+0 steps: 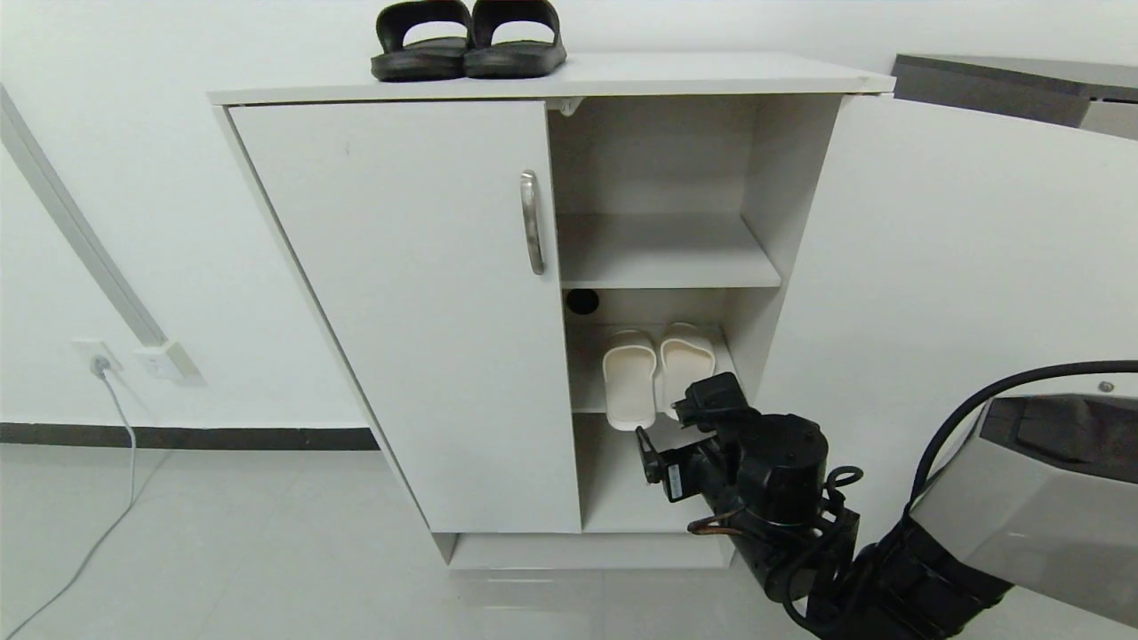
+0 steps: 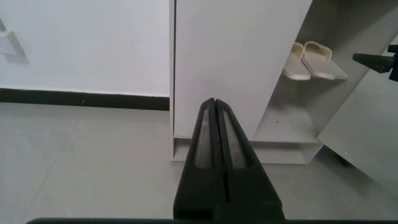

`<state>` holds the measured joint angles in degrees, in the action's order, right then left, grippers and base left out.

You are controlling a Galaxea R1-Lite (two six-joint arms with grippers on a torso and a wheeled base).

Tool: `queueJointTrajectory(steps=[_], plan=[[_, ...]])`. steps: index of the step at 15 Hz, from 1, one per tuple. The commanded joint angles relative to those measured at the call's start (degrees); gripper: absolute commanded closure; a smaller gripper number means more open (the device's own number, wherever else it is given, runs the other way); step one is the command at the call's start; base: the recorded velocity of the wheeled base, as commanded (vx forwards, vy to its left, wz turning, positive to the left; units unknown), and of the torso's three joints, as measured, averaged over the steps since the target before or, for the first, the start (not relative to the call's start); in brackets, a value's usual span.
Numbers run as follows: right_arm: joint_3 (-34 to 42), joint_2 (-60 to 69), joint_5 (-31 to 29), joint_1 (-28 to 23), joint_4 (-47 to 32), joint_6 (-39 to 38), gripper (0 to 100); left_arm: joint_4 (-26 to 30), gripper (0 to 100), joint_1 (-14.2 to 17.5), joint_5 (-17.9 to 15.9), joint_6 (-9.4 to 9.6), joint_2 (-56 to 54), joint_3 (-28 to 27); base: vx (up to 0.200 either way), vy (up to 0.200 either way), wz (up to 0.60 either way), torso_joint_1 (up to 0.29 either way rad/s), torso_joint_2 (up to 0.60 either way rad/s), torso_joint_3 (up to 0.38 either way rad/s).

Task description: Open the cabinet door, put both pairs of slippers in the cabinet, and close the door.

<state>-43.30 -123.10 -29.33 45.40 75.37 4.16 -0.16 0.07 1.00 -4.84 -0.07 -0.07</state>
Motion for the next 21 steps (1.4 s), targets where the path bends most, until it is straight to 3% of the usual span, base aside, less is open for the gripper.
queueJointTrajectory(steps=[1, 10, 21], plan=[[0.7, -0.2, 0.1, 0.0, 0.7, 0.1, 0, 0.0, 100, 0.0, 0.1, 0.01, 0.1, 0.1, 0.000, 0.000, 0.00, 0.002, 0.00, 0.110], [1.8, -0.8, 0.2, -0.2, 2.2, 0.2, 0, 0.0, 100, 0.0, 0.1, -0.08, 0.1, 0.0, 0.000, 0.000, 0.00, 0.000, 0.00, 0.000], [2.9, -1.0, 1.5, -0.4, 3.6, 0.1, 0, 0.0, 100, 0.0, 0.1, -0.26, 0.1, 0.1, 0.000, 0.200, 0.00, 0.004, 0.00, 0.005]])
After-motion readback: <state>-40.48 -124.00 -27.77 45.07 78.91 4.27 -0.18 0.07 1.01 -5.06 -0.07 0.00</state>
